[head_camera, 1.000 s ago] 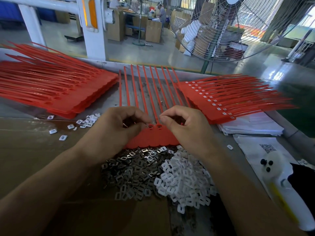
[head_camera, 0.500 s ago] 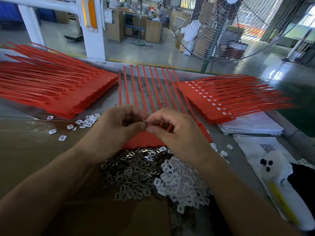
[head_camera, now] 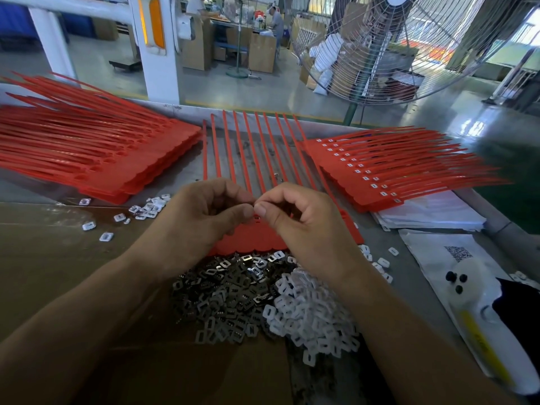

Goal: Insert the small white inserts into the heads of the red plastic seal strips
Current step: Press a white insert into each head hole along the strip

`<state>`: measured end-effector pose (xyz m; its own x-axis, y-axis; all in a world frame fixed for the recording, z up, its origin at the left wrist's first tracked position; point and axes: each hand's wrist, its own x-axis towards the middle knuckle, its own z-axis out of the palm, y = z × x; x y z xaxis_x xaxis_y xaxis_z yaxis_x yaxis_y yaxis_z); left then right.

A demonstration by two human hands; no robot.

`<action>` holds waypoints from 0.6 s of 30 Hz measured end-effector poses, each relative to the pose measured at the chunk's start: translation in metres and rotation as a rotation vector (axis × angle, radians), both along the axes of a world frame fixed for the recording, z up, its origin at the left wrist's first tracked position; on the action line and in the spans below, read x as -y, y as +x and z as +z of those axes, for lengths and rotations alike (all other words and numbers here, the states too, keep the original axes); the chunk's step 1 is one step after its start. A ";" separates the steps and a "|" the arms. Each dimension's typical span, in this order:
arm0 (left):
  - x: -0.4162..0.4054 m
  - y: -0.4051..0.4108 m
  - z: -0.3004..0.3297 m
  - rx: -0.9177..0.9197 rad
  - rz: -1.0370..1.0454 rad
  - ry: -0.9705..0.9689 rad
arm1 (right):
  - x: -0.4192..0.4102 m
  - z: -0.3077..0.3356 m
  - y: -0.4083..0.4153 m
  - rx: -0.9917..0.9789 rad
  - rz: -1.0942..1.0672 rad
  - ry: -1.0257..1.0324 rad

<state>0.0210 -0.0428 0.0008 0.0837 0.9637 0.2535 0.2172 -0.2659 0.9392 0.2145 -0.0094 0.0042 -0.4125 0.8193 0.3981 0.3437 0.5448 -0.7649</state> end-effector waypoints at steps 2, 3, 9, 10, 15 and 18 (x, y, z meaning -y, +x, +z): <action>0.000 0.000 0.001 -0.002 0.007 0.003 | 0.001 0.001 -0.001 -0.012 -0.007 -0.005; 0.000 0.000 0.001 -0.009 0.008 0.004 | 0.001 0.002 -0.002 -0.022 -0.011 -0.006; 0.001 -0.001 0.000 -0.058 -0.001 0.021 | 0.002 0.004 -0.001 -0.046 -0.018 -0.053; 0.001 -0.001 0.001 -0.066 -0.005 0.025 | 0.002 0.004 -0.001 -0.048 -0.017 -0.058; 0.002 -0.001 0.002 -0.065 -0.016 0.033 | 0.003 0.004 -0.001 -0.040 -0.007 -0.071; 0.003 -0.001 0.002 -0.074 -0.013 0.031 | 0.003 0.003 -0.002 -0.033 -0.001 -0.076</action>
<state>0.0201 -0.0456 0.0030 0.1162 0.9541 0.2761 0.2821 -0.2982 0.9119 0.2129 -0.0124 0.0074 -0.3991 0.8481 0.3485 0.3183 0.4846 -0.8148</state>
